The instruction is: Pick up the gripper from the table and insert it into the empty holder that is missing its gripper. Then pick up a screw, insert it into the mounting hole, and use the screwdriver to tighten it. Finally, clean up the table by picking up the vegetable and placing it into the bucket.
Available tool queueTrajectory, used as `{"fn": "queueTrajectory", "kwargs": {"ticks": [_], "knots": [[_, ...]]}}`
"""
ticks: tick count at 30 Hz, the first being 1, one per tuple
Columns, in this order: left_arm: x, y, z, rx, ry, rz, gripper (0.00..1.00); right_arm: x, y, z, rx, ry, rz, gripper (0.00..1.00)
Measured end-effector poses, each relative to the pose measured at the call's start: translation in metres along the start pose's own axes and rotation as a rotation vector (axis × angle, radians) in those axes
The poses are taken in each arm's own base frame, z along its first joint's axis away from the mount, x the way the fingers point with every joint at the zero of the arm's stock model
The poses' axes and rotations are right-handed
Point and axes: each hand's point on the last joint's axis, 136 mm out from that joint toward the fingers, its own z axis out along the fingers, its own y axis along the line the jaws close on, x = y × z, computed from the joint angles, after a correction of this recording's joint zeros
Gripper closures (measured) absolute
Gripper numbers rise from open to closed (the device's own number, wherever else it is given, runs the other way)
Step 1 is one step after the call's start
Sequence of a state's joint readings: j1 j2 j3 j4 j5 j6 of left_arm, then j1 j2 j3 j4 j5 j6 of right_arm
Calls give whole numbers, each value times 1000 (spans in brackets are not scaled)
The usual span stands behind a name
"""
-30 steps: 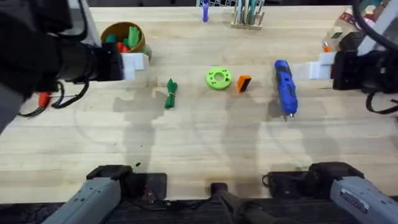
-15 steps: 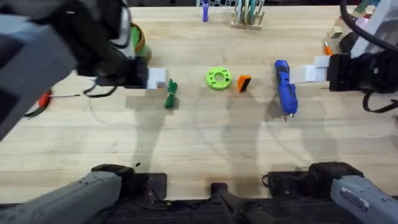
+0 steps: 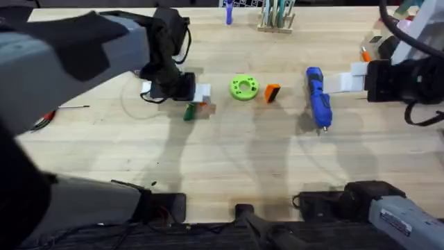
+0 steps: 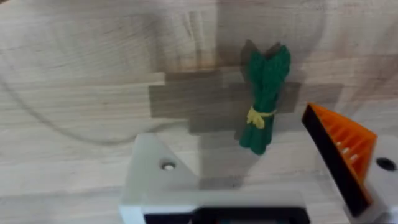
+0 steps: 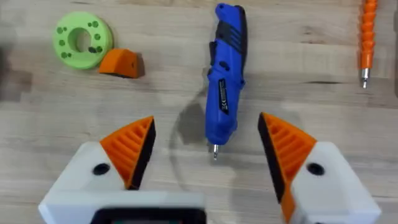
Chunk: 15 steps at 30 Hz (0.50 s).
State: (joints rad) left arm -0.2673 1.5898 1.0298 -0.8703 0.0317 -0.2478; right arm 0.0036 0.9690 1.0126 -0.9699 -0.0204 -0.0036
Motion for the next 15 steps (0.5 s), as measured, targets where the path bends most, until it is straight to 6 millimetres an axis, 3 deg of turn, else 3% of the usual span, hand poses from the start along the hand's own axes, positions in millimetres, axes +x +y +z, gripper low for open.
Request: {"fn": "queueTrajectory", "kwargs": {"ticks": [8,15], "knots": [[-2,-1,17,-5,27,13,8,0,0,0,0,1,0,10],[0,0,20,-9,42,16,88,0,0,0,0,0,0,11]]}}
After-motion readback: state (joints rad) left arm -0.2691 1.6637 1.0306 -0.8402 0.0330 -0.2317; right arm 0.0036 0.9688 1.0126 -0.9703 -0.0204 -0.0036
